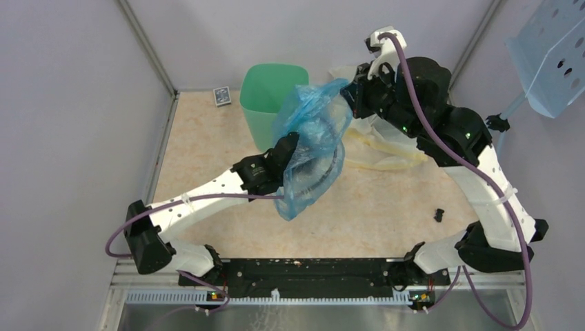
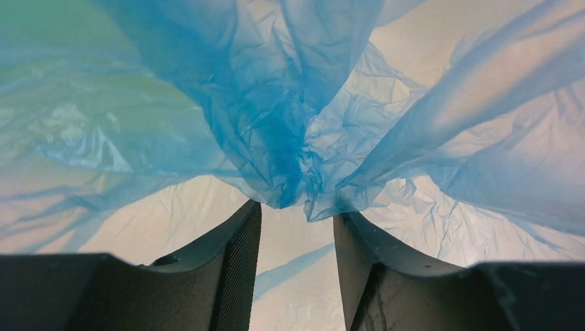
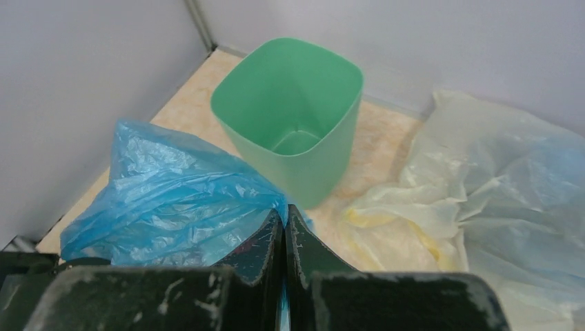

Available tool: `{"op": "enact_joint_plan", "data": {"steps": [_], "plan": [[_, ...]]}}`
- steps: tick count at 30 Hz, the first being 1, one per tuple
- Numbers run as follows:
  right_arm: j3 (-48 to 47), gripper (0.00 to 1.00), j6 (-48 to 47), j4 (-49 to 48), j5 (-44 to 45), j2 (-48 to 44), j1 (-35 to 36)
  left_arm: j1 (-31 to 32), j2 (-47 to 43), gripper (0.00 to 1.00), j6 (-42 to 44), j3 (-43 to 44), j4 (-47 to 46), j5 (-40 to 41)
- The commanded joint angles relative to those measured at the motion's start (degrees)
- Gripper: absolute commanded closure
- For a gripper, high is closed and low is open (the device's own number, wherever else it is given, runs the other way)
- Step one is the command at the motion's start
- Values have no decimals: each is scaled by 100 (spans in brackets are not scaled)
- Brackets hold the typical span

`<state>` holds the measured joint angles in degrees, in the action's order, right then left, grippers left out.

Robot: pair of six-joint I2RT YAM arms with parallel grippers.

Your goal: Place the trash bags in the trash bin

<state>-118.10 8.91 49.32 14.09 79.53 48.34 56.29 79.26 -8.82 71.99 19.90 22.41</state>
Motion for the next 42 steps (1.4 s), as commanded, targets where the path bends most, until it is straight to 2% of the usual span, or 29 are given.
{"op": "enact_joint_plan", "data": {"steps": [1,7,10,13,21,28,31,34,38,42], "plan": [[-86,100,-156,-35,339,-298,-262,-29,51,52,-263,-58,915,840],[-177,100,-249,147,516,-418,-324,-101,678,58,-307,-71,1339,1431],[-194,100,-304,273,749,-423,-325,-92,792,56,-299,-48,1387,1515],[-222,100,-351,353,916,-449,-325,-120,914,53,-577,-43,1670,2084],[7,100,-518,411,1557,-587,-333,-398,1079,53,-985,15,2082,1851],[960,95,-415,302,1650,-826,-356,-468,179,52,-887,-110,1350,700],[1484,94,-283,100,1465,-1043,-361,-531,-47,51,-936,58,1394,348],[1828,93,-226,-38,1384,-1122,-369,-540,-132,51,-866,263,1441,-376],[2131,93,-223,-234,1320,-1090,-424,-540,-369,49,-685,310,1166,-1952],[2053,94,-176,-314,955,-904,-475,-536,-449,41,-515,478,1133,-4374]]}}
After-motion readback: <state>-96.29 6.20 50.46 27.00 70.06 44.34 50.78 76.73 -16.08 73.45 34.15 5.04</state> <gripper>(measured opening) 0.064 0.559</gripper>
